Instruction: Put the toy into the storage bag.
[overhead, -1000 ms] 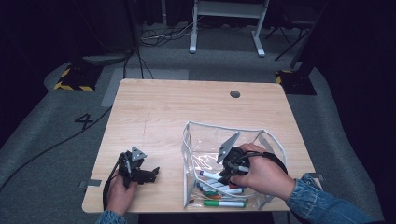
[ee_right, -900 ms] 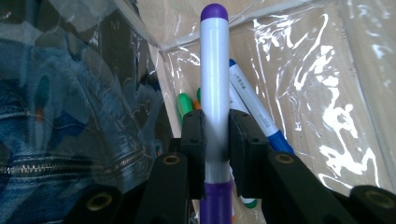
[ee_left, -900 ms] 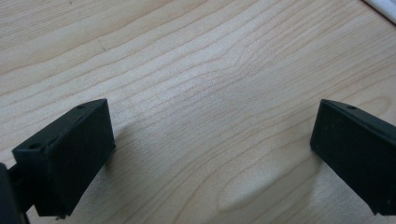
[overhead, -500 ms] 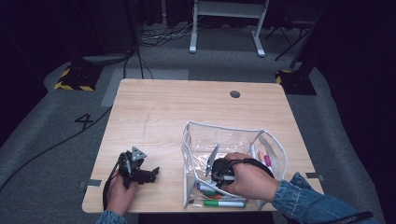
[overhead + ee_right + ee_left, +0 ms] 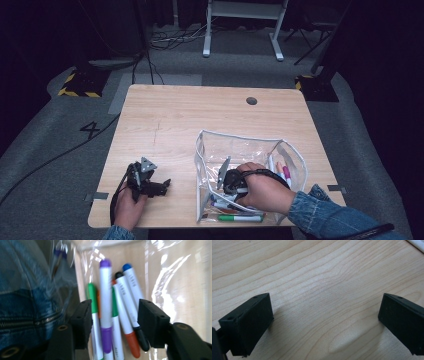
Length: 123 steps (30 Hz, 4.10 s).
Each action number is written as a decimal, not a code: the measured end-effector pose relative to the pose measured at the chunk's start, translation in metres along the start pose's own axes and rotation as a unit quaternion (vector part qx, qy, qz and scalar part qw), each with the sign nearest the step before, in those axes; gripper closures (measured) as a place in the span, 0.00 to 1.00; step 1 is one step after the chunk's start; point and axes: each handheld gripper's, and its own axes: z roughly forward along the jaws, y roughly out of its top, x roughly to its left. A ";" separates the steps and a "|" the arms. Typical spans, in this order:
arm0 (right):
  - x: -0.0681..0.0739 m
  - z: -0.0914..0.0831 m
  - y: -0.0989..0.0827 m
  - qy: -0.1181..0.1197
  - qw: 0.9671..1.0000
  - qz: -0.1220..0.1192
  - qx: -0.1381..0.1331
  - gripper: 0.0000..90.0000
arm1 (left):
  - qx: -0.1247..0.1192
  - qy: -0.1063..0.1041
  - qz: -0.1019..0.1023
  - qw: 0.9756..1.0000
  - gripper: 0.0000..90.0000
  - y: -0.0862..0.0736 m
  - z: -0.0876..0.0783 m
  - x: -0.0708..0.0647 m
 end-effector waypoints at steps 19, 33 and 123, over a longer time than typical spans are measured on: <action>-0.021 -0.095 -0.042 -0.074 0.968 0.134 -0.201 0.42 | 0.000 0.000 0.000 1.000 0.00 0.000 0.000 0.000; -0.039 -0.143 -0.132 -0.124 0.921 0.252 -0.269 0.49 | 0.001 0.005 -0.001 1.000 0.00 -0.001 -0.001 0.001; -0.073 -0.083 -0.243 -0.130 0.846 0.433 -0.282 0.86 | -0.002 0.008 -0.006 1.000 0.00 -0.001 -0.001 0.001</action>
